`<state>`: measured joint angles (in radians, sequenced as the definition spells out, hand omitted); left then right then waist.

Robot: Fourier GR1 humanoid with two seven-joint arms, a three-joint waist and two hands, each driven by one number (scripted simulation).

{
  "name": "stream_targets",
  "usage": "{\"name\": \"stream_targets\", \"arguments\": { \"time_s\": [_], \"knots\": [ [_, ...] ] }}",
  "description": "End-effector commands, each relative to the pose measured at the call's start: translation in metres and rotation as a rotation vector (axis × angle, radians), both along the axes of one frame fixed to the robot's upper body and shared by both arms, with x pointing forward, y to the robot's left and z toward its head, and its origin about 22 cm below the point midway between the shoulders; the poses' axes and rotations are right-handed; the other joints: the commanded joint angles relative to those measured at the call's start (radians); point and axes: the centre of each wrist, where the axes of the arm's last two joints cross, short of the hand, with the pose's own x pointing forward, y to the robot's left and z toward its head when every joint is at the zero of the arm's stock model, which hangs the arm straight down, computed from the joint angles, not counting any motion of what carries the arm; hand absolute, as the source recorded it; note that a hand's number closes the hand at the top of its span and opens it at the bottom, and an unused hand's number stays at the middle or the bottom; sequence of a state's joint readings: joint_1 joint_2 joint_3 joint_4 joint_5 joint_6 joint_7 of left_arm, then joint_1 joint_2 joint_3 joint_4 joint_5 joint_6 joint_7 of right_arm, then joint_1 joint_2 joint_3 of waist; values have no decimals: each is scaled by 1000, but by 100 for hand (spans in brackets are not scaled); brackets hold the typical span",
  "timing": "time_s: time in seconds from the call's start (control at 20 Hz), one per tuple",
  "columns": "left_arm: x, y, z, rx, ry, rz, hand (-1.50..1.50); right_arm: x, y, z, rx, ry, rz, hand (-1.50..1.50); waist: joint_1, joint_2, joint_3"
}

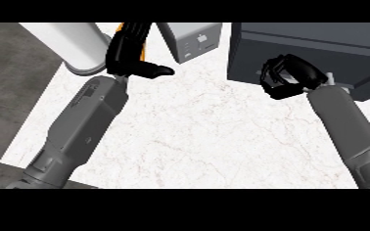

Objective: Pick up the cup, place it into the drawer and close the drawer

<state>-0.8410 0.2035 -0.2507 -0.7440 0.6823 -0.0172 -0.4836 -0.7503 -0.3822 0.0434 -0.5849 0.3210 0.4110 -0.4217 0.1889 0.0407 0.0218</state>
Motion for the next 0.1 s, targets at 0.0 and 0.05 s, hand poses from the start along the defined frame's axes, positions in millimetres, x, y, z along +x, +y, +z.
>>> {"name": "stream_targets", "arguments": {
  "time_s": [0.0, 0.05],
  "knots": [
    [-1, 2, 1, -6, -6, -9, -150, 32, -27, 94, -50, -225, -192, 150, 39, 8, -18],
    [-3, 3, -3, -10, 4, -13, -150, 30, -26, 88, -44, -220, -193, 150, 47, 8, -18]
  ]
}}
